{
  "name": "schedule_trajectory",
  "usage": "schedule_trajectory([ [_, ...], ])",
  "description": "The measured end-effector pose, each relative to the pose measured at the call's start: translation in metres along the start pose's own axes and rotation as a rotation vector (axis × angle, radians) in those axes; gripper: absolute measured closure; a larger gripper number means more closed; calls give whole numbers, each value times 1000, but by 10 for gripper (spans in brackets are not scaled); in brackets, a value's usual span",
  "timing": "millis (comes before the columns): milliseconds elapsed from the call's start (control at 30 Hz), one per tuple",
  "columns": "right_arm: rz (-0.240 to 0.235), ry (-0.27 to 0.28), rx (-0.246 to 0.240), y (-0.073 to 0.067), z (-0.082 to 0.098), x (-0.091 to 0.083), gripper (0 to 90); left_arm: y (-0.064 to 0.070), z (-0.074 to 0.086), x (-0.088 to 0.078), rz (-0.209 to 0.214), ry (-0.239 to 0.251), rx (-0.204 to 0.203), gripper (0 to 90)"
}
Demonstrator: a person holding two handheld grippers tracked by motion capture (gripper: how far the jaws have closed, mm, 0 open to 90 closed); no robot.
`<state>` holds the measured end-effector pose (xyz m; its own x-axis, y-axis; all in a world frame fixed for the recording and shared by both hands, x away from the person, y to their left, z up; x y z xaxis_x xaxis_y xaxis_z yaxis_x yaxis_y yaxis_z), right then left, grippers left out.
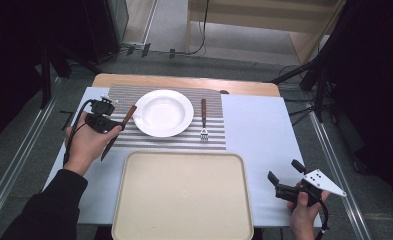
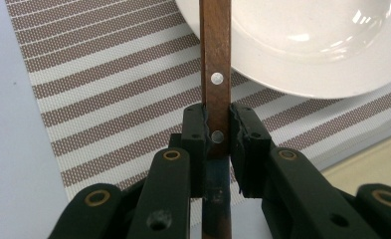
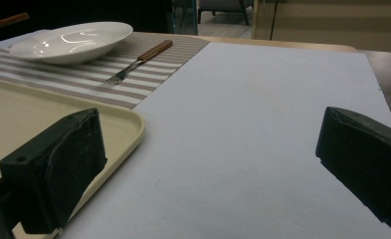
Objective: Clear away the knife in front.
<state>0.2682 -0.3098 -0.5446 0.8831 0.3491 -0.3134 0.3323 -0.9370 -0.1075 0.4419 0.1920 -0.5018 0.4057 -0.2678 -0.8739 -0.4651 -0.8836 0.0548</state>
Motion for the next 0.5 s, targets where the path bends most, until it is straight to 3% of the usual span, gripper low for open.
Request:
schedule_trajectory([
  [233, 1, 0, -1, 0, 0, 0, 0, 18, 13, -9, 50, 27, 2, 770],
  [500, -5, 11, -1, 0, -1, -1, 0, 47, 32, -14, 70, 19, 65, 770],
])
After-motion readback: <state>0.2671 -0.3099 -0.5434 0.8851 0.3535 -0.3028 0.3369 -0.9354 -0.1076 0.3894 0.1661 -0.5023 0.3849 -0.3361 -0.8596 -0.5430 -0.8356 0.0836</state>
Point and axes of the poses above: each handheld gripper's, and its own axes: x roughly forward along the jaws, z roughly out of its underside, y roughly to its right, the point moved 9 cm from there along x, roughly forward along the jaws, and after that the axes turned 1 degree about -y, right-handed, at the moved point
